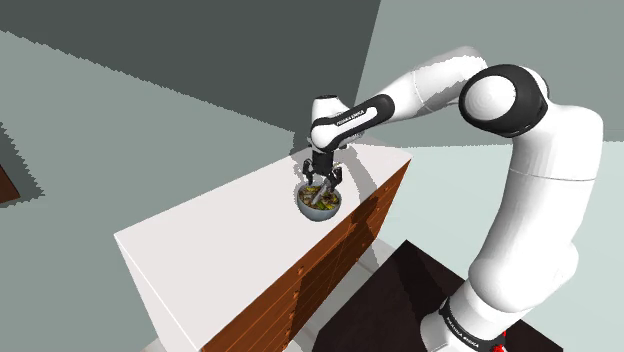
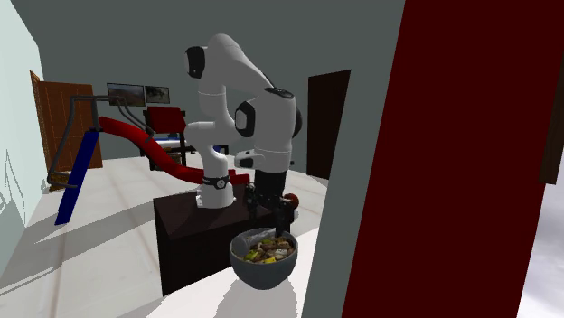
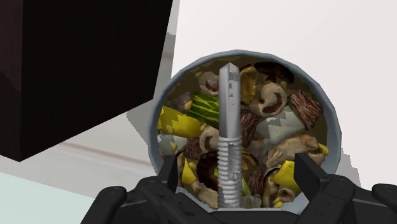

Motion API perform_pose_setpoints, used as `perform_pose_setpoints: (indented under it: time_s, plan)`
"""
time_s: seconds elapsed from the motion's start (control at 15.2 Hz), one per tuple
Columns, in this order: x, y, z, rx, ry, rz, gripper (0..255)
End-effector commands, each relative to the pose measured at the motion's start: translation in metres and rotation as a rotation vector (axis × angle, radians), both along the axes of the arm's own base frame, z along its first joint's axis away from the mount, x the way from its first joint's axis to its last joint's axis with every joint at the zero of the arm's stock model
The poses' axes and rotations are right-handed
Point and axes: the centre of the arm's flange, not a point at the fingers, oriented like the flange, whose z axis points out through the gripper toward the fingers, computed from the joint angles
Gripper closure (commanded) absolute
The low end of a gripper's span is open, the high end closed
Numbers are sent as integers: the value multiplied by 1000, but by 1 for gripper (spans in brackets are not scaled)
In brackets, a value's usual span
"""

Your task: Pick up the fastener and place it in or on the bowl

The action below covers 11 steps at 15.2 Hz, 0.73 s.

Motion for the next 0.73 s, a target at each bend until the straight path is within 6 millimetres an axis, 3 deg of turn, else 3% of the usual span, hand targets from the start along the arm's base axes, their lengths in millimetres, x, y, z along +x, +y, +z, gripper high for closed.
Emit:
perform_pose_setpoints:
  time_s: [0.0,0.13,0.66]
  plan:
    - [3,0,19,0,0,0,0]
    - [6,1,43,0,0,0,0]
    - [6,1,42,0,0,0,0]
